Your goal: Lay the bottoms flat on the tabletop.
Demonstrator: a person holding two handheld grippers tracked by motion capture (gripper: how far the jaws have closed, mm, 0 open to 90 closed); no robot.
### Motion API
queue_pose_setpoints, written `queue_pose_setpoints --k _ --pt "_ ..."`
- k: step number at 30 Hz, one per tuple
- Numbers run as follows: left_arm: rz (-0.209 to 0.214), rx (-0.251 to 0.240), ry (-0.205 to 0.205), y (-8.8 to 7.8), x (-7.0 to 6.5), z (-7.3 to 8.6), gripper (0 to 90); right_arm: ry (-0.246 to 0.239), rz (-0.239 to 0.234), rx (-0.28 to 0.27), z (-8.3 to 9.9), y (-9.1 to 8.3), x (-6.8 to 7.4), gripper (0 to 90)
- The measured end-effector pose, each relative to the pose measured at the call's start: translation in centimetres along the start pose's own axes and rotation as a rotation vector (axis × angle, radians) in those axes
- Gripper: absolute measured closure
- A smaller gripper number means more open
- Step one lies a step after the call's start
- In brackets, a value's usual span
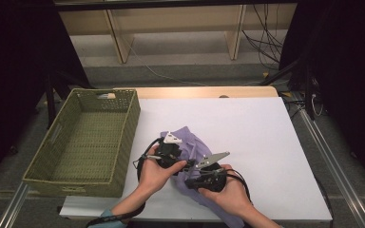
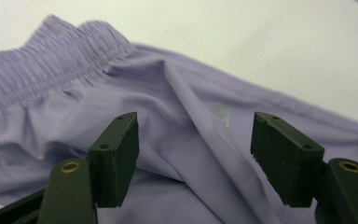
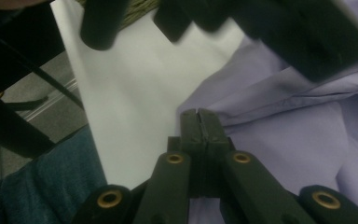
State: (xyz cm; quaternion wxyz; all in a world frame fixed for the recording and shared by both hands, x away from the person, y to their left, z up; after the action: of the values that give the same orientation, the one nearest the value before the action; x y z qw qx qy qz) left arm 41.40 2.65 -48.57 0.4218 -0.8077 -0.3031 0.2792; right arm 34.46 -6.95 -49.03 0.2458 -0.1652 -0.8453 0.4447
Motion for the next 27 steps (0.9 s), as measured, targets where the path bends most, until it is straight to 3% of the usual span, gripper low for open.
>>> queue_pose_setpoints --k 3,6,10,14,18,22,25,27 --pt "-0.014 0.043 0.015 0.9 -0.1 0.3 36.9 -0.006 -0.011 0.003 0.0 0.1 0.3 90.0" --pt "-0.035 0.086 0.057 1.4 0.0 0.8 51.9 -0.013 -0.021 0.006 0.0 0.2 0.5 90.0" --pt "-0.036 0.119 0.081 1.9 0.0 1.2 71.1 -0.013 -0.025 0.013 0.0 0.2 0.4 90.0" --pt "-0.025 0.109 0.072 2.0 0.0 1.3 85.7 0.005 -0.02 0.022 0.1 0.2 0.1 86.9" --pt "-0.032 0.084 0.065 1.6 0.2 1.2 88.4 0.024 -0.022 0.026 0.1 0.0 -0.2 77.2" --pt "-0.033 0.077 0.064 1.2 0.4 1.3 88.7 0.076 -0.013 -0.002 0.1 -1.0 -1.5 69.7" --pt "-0.031 0.073 0.061 0.9 0.5 1.5 88.7 0.122 0.053 -0.035 0.1 -2.2 -3.7 66.4" --pt "-0.032 0.069 0.064 0.7 0.6 1.5 88.6 0.177 0.115 -0.048 0.2 -2.9 -6.1 64.3"
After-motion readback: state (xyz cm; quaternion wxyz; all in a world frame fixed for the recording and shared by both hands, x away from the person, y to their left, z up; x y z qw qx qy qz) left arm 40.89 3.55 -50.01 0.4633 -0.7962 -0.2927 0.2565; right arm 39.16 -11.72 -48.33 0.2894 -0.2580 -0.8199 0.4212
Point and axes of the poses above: each handheld gripper's, and its own axes: y roughly forward along the jaws, z roughly out of its underside, x roughly to its left, the point moved 6 cm from there along y, roughly forward along the jaws, and after that the axes turned 15 degrees about x, right-handed, at the moved point
